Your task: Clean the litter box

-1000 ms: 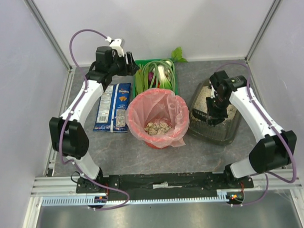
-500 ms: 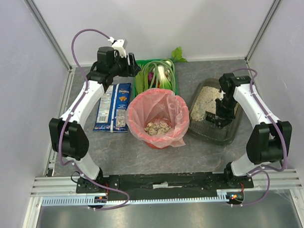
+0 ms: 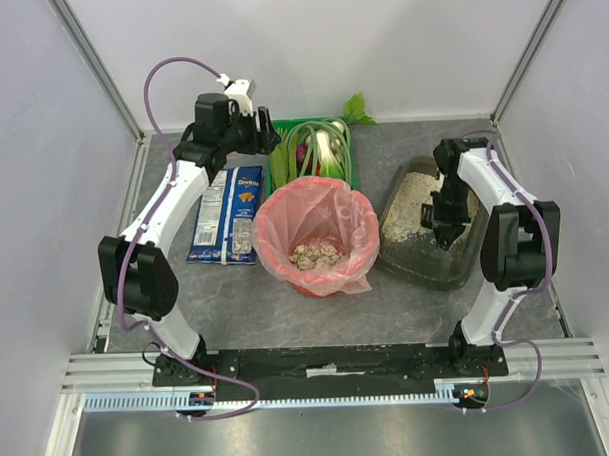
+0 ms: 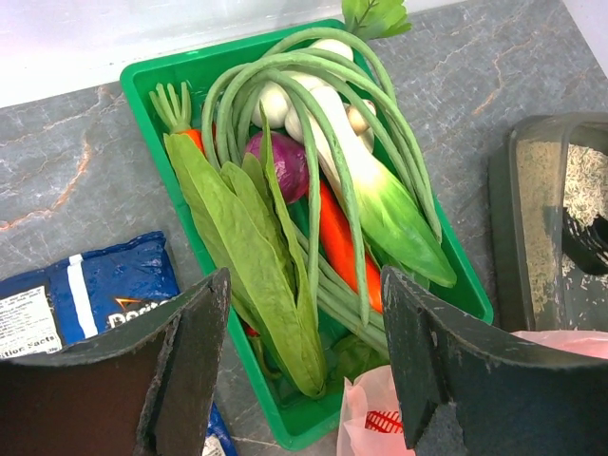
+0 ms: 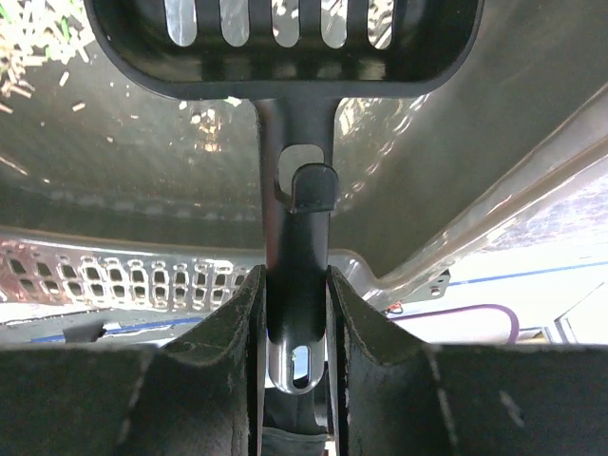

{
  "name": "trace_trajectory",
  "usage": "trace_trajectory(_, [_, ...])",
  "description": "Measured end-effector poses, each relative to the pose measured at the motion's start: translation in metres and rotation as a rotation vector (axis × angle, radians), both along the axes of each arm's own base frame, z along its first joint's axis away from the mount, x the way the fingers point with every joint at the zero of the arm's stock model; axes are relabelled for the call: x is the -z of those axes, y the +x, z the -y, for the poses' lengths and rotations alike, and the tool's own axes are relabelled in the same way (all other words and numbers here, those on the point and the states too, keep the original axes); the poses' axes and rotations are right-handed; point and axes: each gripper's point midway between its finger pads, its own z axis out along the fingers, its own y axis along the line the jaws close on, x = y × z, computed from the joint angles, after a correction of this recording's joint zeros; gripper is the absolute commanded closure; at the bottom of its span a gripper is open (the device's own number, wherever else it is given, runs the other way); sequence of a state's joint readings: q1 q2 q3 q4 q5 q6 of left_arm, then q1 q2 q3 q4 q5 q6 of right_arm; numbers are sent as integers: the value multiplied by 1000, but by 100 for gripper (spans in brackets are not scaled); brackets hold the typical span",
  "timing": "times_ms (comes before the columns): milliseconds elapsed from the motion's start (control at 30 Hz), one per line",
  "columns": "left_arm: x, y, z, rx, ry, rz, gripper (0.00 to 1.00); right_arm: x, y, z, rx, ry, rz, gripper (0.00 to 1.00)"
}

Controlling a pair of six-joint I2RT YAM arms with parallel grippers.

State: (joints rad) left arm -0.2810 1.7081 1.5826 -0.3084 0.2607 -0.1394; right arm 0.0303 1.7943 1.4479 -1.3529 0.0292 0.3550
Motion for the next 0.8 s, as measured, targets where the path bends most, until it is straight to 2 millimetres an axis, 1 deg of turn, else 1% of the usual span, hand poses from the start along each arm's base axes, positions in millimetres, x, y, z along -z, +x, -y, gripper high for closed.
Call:
trace_trajectory(200, [-4, 2, -2, -12, 10, 14, 29, 7, 20, 11, 10, -28, -5, 100])
trace_trajectory(400, [-6, 4, -6, -21, 19, 20, 29, 16, 44, 12, 12, -37, -7, 100])
trace_trajectory(567, [-10, 6, -8, -26, 23, 29, 29, 25, 50, 14, 18, -55, -35, 100])
trace_trajectory(800, [-9, 7, -13, -40, 35, 31, 29, 32, 48, 20, 34, -93, -55, 100])
